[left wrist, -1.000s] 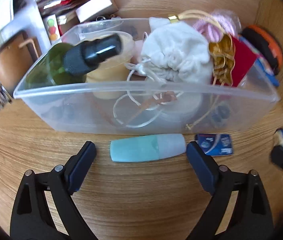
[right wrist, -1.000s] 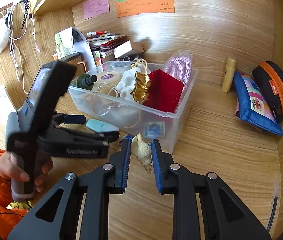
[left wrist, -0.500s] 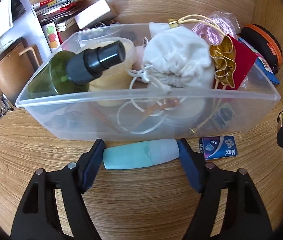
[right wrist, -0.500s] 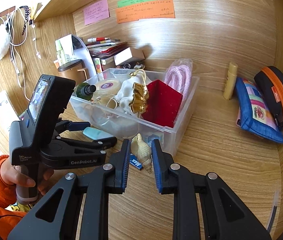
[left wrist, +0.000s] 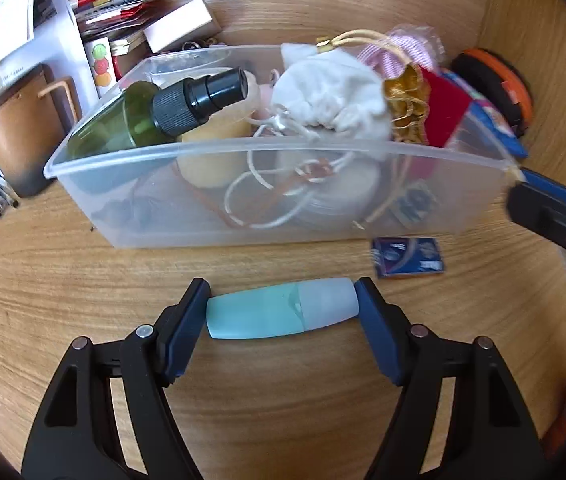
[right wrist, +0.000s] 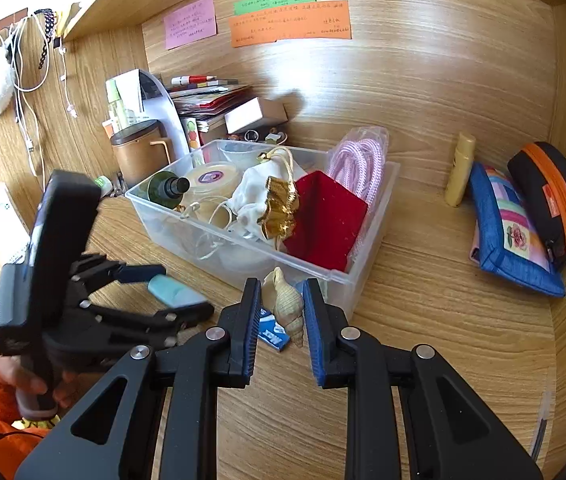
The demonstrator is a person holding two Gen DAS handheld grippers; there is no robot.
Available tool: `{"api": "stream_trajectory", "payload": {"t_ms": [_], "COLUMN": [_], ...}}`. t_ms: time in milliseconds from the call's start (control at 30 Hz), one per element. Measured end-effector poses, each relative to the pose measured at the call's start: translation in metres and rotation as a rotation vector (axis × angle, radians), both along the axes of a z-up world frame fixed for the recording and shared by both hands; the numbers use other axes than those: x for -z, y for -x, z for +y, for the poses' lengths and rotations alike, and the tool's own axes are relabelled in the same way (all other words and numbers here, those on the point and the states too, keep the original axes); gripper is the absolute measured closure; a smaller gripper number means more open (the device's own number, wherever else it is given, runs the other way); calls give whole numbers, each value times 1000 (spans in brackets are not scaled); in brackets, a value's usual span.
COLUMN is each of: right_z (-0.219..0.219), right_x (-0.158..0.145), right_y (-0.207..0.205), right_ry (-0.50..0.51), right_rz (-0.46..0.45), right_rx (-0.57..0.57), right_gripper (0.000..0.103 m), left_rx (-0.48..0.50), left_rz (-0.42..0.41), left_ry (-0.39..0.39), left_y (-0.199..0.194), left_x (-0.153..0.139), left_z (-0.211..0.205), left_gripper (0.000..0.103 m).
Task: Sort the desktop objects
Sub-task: 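Lower the seashell into the bin with the right gripper while the left gripper drops the teal bottle in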
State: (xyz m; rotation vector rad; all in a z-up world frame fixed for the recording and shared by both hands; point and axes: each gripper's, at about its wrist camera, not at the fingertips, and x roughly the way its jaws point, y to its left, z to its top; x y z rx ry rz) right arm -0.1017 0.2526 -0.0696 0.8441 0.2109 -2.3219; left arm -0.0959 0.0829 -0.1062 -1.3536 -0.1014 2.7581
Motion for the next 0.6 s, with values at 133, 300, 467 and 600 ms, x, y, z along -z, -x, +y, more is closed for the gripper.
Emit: {"api": "stream_trajectory", "payload": {"t_ms": [133,300,467,600], "right_z": [-11,-17,-17,-18], "right_x": [-5,-10,-13,-11], "right_y": [4,13,28,39], "right_ry": [-18,-20,-25,-39], "right_rz": [8,13,4,-8], "right_rx": [-6,21,71,94], "right_gripper": [84,84,84,84], "left_rx": [5,26,61,86], "left_rz": [58,129,173,192], "left_ry": [-16,-34,-58,-67], "left_y": [-13,-20,-5,10], "left_x": [-19,-49,-68,-78], "left_z": [-15,-26,-29,-22], "left_gripper": [30,30,30,30]}}
